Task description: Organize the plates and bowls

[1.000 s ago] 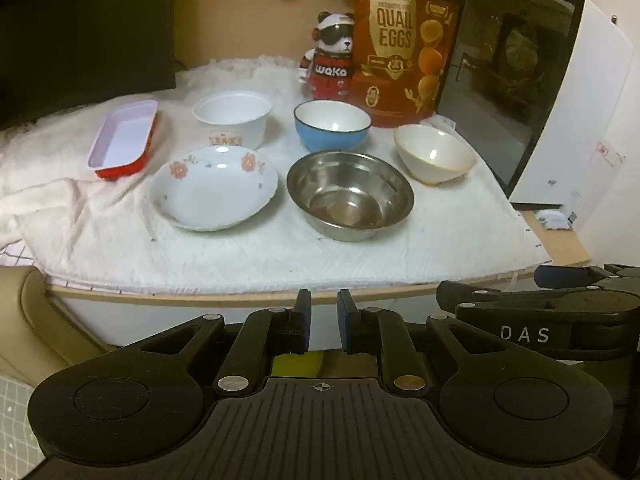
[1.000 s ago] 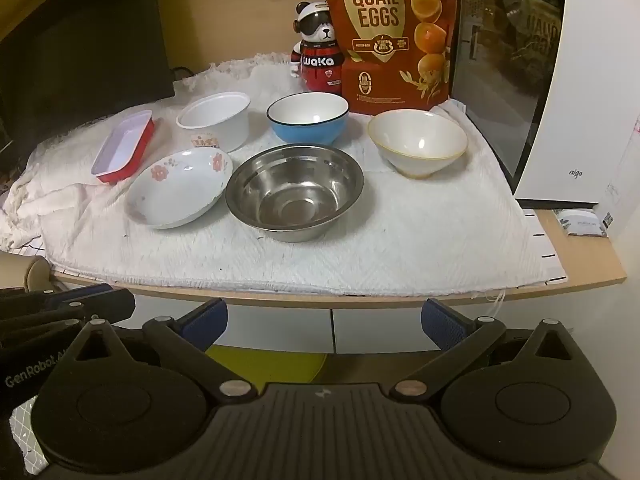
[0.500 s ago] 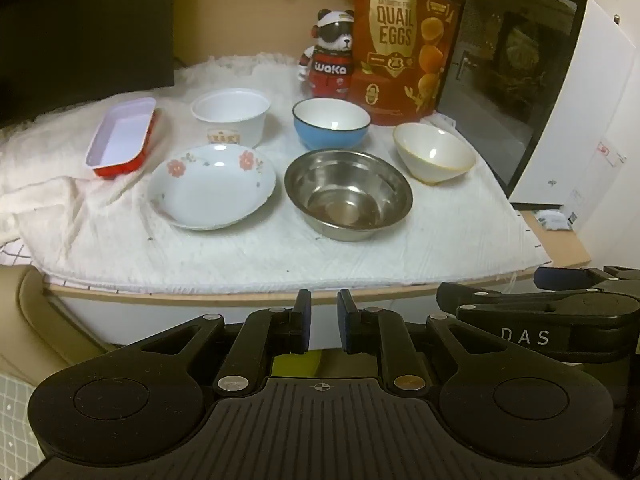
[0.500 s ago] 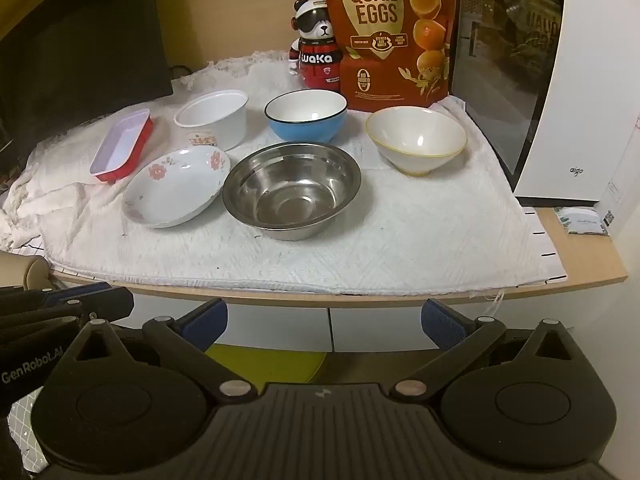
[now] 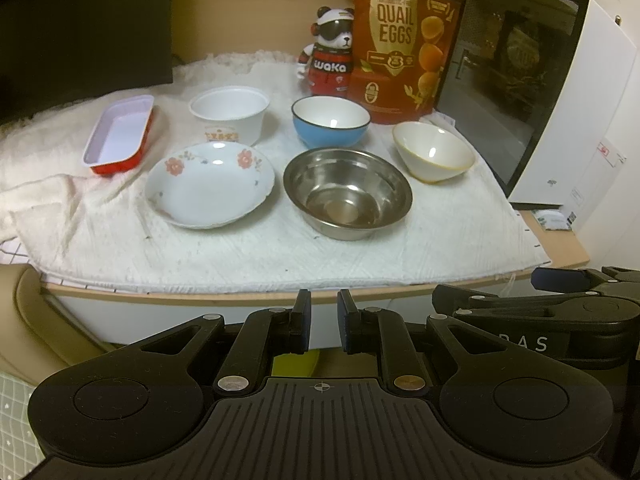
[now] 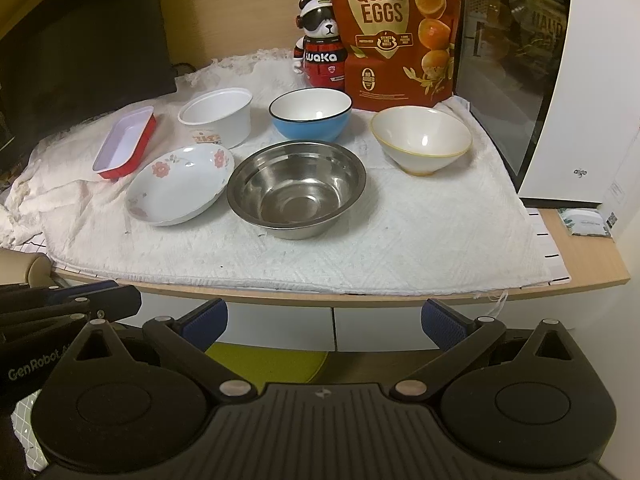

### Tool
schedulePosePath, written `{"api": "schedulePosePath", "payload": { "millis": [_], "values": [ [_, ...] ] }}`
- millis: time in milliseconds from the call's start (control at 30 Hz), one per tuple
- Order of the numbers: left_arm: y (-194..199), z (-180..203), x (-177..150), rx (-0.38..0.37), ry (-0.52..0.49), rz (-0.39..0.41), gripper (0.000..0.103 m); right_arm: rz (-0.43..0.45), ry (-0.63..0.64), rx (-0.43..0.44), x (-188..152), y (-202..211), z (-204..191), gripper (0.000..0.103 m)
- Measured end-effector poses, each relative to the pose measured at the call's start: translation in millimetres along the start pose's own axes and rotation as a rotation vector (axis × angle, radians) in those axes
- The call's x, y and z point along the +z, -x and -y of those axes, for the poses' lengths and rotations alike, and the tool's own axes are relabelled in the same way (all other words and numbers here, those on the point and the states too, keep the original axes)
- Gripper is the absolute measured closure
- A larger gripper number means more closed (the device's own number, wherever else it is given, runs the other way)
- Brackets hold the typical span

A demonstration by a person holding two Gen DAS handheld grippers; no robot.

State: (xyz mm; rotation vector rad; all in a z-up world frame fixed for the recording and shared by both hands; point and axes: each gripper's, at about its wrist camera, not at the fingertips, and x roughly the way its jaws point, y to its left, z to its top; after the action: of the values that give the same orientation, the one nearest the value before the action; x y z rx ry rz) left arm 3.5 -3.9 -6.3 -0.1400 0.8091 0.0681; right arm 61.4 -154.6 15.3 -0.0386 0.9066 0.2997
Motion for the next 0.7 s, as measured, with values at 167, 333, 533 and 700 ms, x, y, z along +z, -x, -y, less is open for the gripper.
{"api": "schedulePosePath", "payload": {
  "millis": [167, 333, 533, 700],
  "values": [
    [-0.8, -2.4, -1.3, -0.003, 0.007, -0.004, 0.085, 0.0, -0.002, 0.0, 0.2, 0.1, -1.8, 0.0],
    [0.8, -4.7, 0.7, -0.002, 0.017, -0.012, 0.085, -0.001, -0.002, 0.0, 0.8, -0.2, -2.3, 0.0],
    [1.0, -7.7, 0.9, -0.005, 0.025, -0.022, 0.085, -0.002, 0.0, 0.001, 1.3, -0.3, -1.9, 0.0],
    [1.1, -7.9, 1.4, -0.006, 0.025, -0.024, 0.085, -0.002, 0.0, 0.001, 0.8, 0.0, -1.2, 0.0]
  ]
}}
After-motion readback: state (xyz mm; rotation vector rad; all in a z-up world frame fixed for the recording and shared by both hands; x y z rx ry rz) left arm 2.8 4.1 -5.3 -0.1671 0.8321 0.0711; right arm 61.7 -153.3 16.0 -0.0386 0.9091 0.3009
